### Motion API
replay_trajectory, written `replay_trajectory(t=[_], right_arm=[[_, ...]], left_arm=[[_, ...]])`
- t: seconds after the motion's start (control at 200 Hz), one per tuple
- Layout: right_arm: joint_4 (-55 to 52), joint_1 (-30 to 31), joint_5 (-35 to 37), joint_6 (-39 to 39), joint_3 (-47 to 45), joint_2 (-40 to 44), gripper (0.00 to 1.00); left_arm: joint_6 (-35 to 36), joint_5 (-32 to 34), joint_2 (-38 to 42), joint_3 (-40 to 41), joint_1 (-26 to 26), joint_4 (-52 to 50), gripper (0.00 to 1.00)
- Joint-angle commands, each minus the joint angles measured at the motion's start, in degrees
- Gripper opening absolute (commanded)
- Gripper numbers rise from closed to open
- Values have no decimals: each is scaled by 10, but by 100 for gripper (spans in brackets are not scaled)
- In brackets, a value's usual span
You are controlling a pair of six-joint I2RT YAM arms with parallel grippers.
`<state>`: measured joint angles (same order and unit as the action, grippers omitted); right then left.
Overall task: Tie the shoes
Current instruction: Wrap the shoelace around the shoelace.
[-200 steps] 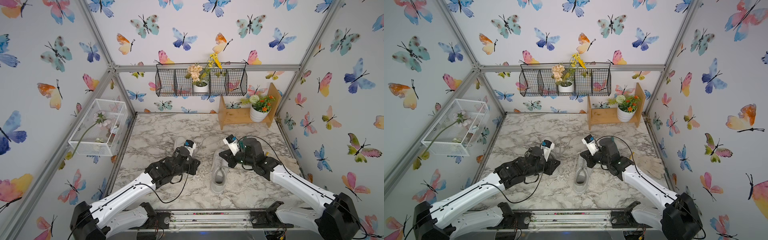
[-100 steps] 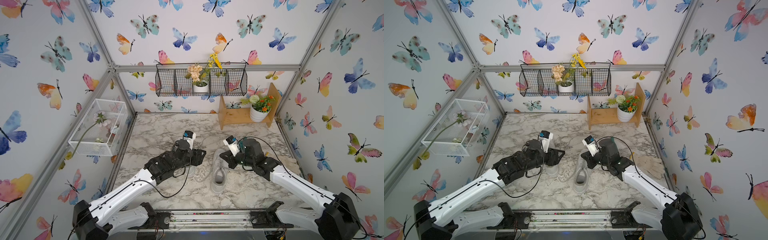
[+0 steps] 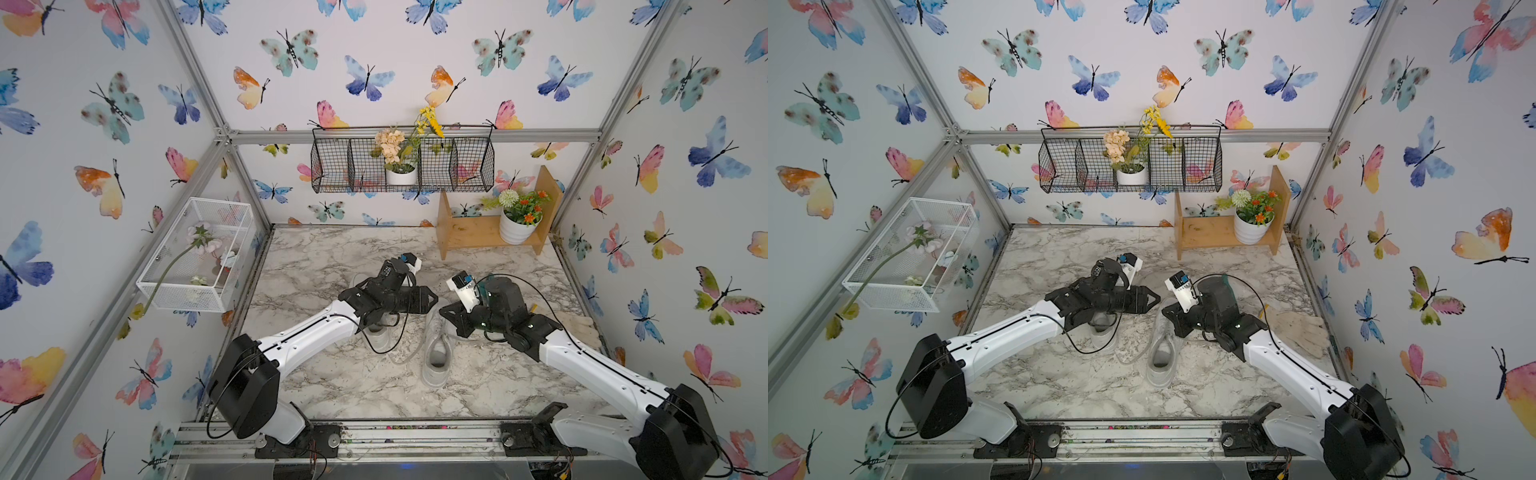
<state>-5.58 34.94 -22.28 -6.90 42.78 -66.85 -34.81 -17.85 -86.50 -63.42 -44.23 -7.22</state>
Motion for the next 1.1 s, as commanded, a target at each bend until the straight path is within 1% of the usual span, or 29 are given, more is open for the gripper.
replay_trajectory(t=[0.0,0.265,0.45,0.561,0.641,0.746,0.911,1.096], right_arm=[[-4,2,0,-9,2,-2,2],[1,2,5,-15,5,-12,2],[10,2,4,-26,5,-18,2],[16,2,-8,-29,5,-20,2],[15,2,-12,-30,7,-23,2],[12,2,-14,-28,8,-25,2],[10,2,-11,-27,7,-25,2],[15,2,-12,-33,9,-27,2]], left_arm=[[-30,-71,-3,15,-2,55,47],[-61,-89,0,49,-1,90,41],[-67,-93,-2,62,-2,101,28],[-67,-93,-5,63,-2,106,25],[-69,-93,-8,63,-2,113,25],[-74,-93,-9,63,-2,117,33],[-85,-93,-2,63,-2,127,37],[-101,-93,-8,62,-3,134,37]])
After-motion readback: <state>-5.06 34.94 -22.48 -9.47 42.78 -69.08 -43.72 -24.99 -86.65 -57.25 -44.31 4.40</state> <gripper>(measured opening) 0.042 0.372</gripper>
